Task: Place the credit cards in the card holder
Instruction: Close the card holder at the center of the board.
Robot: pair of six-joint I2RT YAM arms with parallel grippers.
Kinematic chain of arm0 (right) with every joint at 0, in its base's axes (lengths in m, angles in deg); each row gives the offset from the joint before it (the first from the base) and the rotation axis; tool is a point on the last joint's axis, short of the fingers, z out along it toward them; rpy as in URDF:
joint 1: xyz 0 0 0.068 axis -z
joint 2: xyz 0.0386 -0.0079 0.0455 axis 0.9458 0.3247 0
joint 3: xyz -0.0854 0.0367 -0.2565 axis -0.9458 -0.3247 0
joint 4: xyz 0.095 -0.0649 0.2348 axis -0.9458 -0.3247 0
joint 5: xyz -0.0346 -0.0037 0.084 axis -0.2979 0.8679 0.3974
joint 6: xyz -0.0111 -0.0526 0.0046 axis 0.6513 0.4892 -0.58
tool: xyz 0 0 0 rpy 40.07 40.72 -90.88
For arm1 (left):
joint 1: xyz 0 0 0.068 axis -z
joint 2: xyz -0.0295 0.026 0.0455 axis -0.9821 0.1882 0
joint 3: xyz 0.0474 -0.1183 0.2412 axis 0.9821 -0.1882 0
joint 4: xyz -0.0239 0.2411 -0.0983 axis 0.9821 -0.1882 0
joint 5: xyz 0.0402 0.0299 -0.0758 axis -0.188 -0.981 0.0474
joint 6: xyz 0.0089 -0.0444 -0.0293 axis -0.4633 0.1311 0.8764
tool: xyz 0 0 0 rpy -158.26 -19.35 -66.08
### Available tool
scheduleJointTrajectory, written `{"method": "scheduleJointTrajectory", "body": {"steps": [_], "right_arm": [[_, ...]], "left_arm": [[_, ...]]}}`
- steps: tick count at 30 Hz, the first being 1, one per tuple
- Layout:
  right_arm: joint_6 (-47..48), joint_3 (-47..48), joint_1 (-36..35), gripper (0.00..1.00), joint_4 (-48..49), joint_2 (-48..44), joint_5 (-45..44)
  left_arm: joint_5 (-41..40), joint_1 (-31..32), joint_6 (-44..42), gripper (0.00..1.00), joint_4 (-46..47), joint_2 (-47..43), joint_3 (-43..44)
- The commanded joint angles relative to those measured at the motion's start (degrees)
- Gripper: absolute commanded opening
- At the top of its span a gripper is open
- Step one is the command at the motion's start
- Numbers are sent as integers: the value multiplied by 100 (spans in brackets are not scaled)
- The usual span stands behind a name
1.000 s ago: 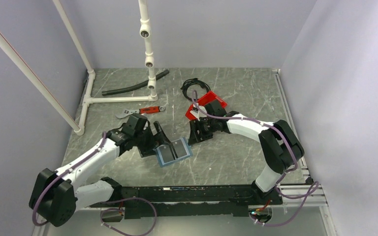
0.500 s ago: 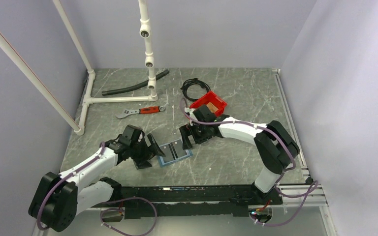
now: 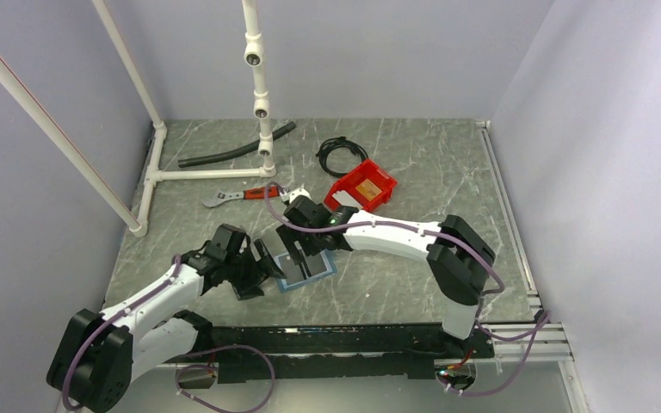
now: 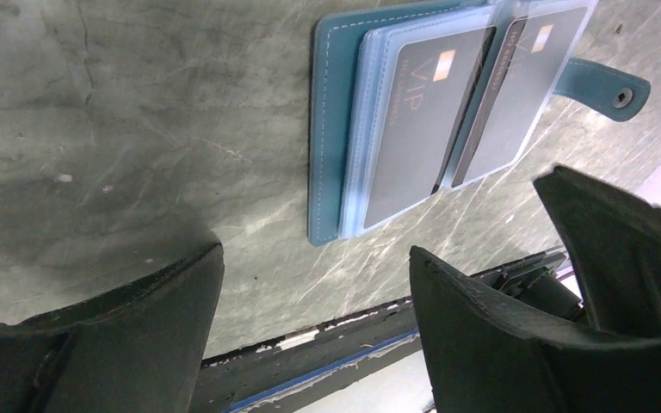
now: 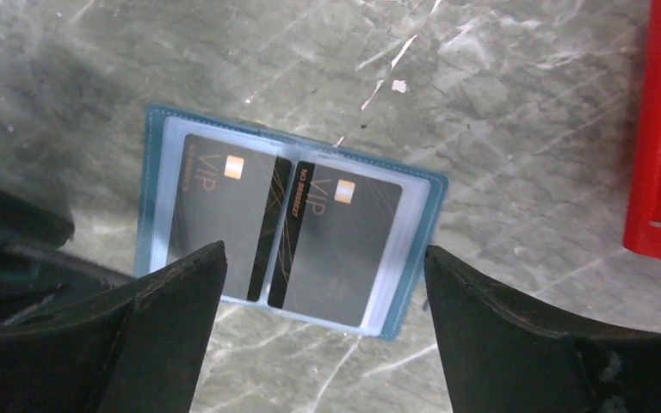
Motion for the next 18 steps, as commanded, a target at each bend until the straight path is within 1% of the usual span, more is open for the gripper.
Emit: {"method": "scheduleJointTrajectory", "body": {"steps": [1, 3, 8, 13, 15, 18], "right_arm": [[-263, 309, 14, 83, -249, 416, 37], [-324, 338, 12, 81, -221, 529, 26], [-276, 419, 25, 86, -264, 827, 23], [-340, 353, 30, 87, -241, 943, 22], [-354, 297, 30, 85, -223, 943, 30], [-367, 181, 74, 77, -120, 878, 162]], "left_arm": [[-42, -5, 175, 84, 34, -202, -122], [-8, -5, 215, 84, 78, -284, -187], [2, -5, 227, 83, 80, -393, -254], [20, -5, 188, 82, 60, -367, -201], [37, -5, 184, 82, 70, -364, -202], [30, -7, 184, 81, 86, -353, -201]]}}
